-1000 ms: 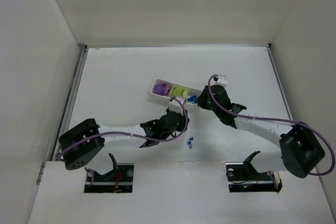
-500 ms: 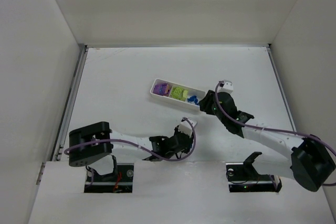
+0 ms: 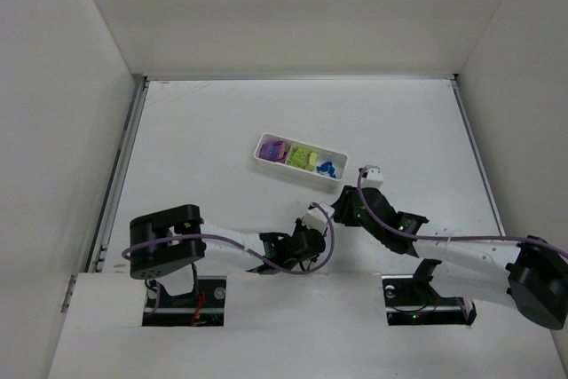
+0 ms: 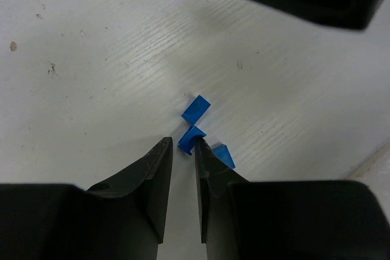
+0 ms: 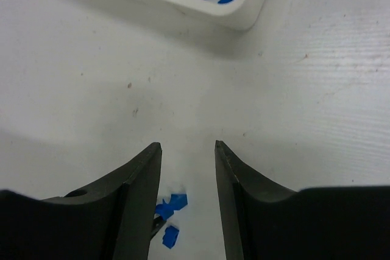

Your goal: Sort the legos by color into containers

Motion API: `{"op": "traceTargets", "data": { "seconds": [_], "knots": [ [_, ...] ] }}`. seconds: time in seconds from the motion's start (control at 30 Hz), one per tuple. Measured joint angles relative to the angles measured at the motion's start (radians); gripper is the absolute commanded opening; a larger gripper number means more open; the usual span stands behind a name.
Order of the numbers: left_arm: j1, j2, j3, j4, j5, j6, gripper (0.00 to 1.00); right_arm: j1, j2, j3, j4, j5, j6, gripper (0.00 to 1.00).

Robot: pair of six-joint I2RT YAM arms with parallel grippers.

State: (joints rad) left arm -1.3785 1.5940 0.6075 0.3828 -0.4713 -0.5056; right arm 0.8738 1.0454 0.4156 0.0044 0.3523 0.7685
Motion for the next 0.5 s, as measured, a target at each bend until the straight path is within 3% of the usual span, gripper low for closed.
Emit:
{"op": "traceTargets", "data": {
  "seconds": [0.17,0.3,0.5],
  "knots": [
    [0.005,0.001,0.0,0.001,-0.002,-0.001,0.08,0.037,0.002,-0.015,-0.013,0.009,0.027,0.45],
    [0.014,-0.013,-0.016,0.006,-0.006,-0.001,0.06,0.081,0.025,-0.015,-0.021,0.012,0.034,0.5],
    [0.056,-0.097,-0.074,0.01,-0.011,-0.002,0.05,0.137,0.088,-0.014,-0.029,0.014,0.034,0.51]
  ]
}}
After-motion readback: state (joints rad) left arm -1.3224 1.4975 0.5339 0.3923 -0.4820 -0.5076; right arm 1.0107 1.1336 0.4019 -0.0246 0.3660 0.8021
